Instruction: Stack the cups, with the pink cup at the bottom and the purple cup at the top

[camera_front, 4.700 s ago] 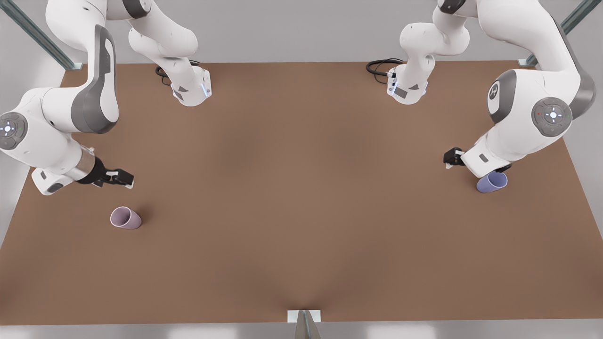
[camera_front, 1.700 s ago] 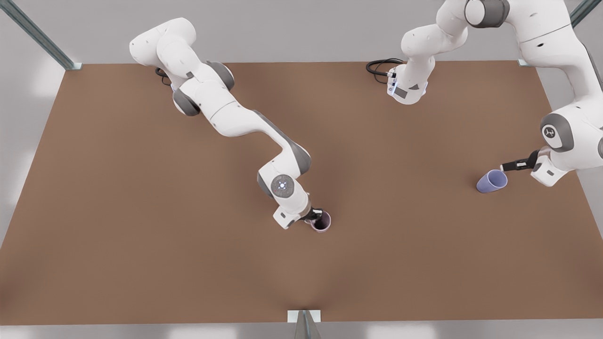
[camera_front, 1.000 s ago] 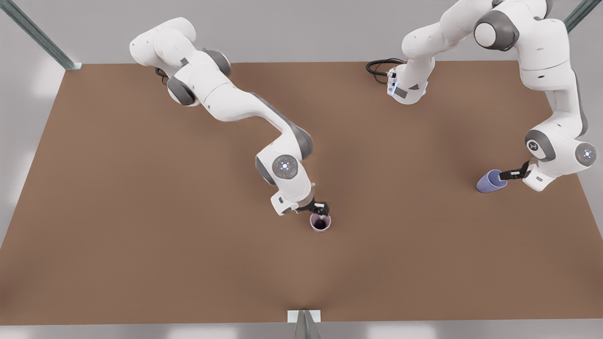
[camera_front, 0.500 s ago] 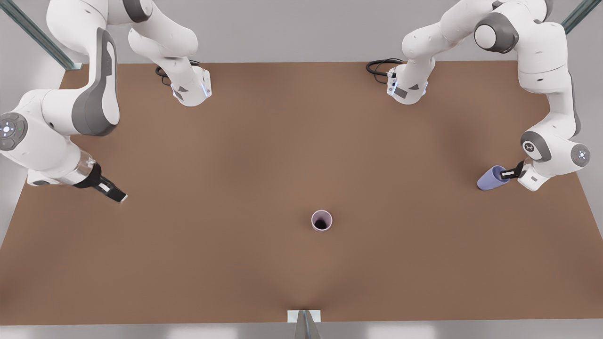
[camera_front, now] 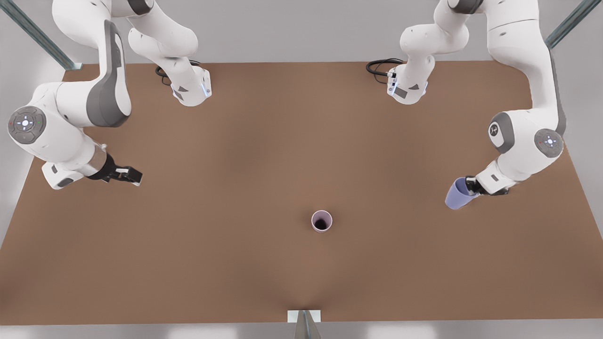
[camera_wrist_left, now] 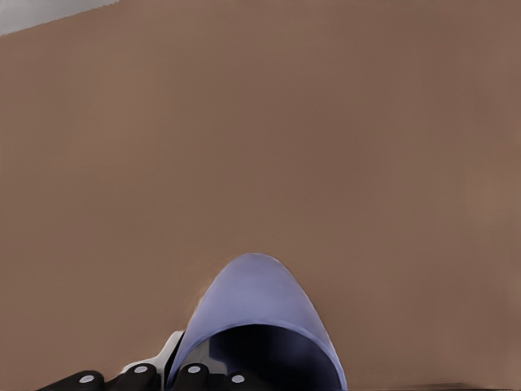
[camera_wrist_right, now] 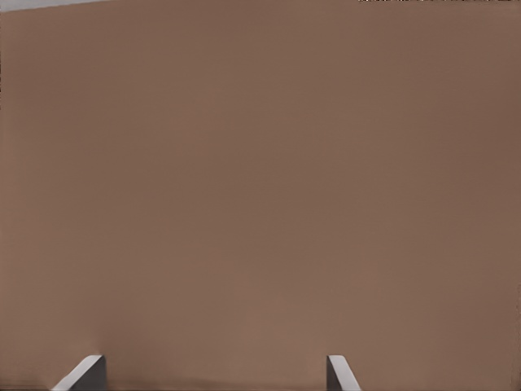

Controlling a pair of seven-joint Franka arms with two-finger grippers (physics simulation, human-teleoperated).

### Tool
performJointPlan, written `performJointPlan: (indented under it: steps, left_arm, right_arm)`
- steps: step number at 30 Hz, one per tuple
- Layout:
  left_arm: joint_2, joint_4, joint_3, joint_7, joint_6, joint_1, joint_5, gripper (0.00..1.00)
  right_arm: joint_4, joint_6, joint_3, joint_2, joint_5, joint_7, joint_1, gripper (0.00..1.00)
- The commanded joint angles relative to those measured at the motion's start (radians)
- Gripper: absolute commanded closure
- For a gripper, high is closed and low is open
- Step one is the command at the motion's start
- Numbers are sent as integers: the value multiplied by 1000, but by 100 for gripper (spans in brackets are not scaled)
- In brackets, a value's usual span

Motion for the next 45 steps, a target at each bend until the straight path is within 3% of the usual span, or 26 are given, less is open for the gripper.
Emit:
performJointPlan:
  steps: [1,4,7,14,26,45]
  left_arm:
    - [15,58,-67,-493,-156,-68,9,79]
    - [179,305,-223,-950,-272,-123,72,79]
    - [342,539,-218,-1207,-381,-267,76,79]
    - [606,865,-184,-1316,-326,-462,122,79]
    - [627,815,-186,-1343,-185,-438,112,79]
    - [617,758,-198,-1343,-203,-439,72,79]
  right_arm:
    - [1,-2,1,1,4,-297,2,0]
    - [2,-2,0,4,5,-297,2,0]
    - [4,1,0,5,7,-297,2,0]
    - [4,1,0,7,10,-297,-6,0]
    - [5,30,-2,16,11,-299,-9,0]
    - [8,30,-2,21,11,-299,-9,0]
